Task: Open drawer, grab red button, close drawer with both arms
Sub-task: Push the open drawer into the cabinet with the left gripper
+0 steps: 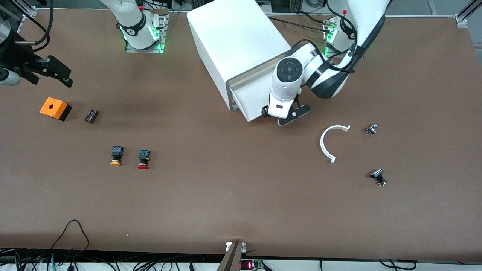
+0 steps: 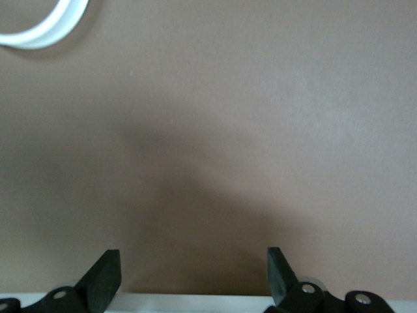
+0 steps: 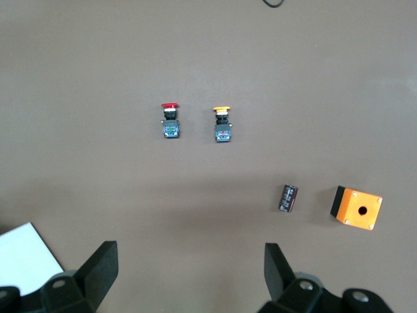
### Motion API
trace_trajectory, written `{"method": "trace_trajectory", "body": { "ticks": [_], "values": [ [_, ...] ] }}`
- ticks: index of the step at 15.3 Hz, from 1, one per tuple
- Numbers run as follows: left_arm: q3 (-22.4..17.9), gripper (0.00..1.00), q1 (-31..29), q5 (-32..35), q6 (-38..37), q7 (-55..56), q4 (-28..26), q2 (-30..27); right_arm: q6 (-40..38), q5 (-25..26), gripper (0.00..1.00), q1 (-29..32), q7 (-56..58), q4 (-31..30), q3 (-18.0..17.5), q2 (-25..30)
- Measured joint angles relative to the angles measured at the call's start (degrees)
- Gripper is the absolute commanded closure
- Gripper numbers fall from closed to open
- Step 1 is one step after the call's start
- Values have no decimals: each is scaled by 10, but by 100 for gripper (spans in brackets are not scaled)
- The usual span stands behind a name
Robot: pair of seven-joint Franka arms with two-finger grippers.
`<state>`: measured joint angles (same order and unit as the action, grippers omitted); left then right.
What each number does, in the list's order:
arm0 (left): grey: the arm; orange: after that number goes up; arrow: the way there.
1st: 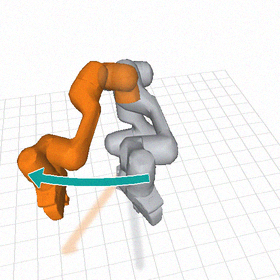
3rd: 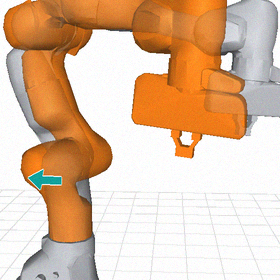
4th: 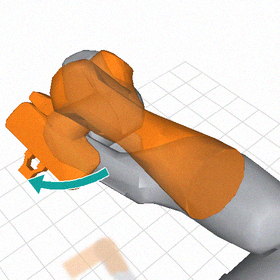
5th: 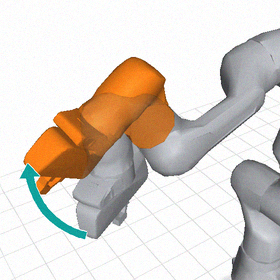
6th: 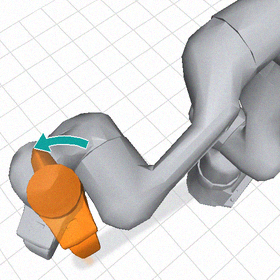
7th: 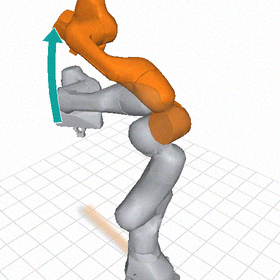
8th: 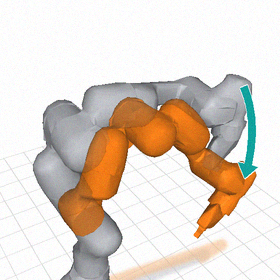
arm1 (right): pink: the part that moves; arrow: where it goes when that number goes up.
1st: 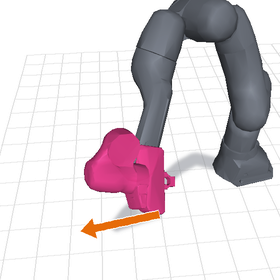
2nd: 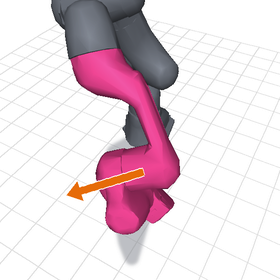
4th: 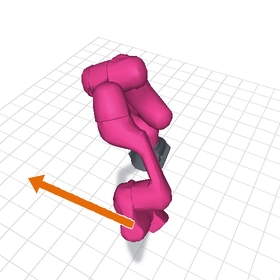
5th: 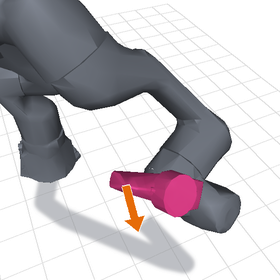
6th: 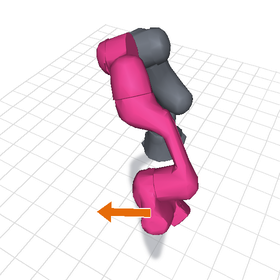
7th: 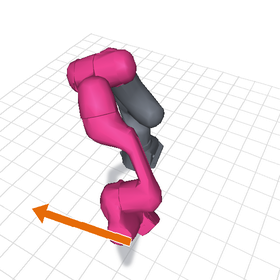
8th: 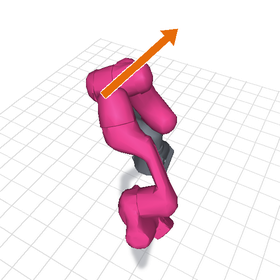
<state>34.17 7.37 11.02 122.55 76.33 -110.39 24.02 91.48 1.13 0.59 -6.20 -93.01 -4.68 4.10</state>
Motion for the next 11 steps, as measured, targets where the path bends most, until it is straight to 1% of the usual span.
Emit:
{"method": "trace_trajectory", "body": {
  "ticks": [7,11],
  "values": [
    [35,1,11,-23,-10,0,-2,9,-4,0,1,0,19,0,0,1],
    [38,1,25,-33,-11,0,-2,17,-4,0,1,0,23,0,-1,1]
  ]
}}
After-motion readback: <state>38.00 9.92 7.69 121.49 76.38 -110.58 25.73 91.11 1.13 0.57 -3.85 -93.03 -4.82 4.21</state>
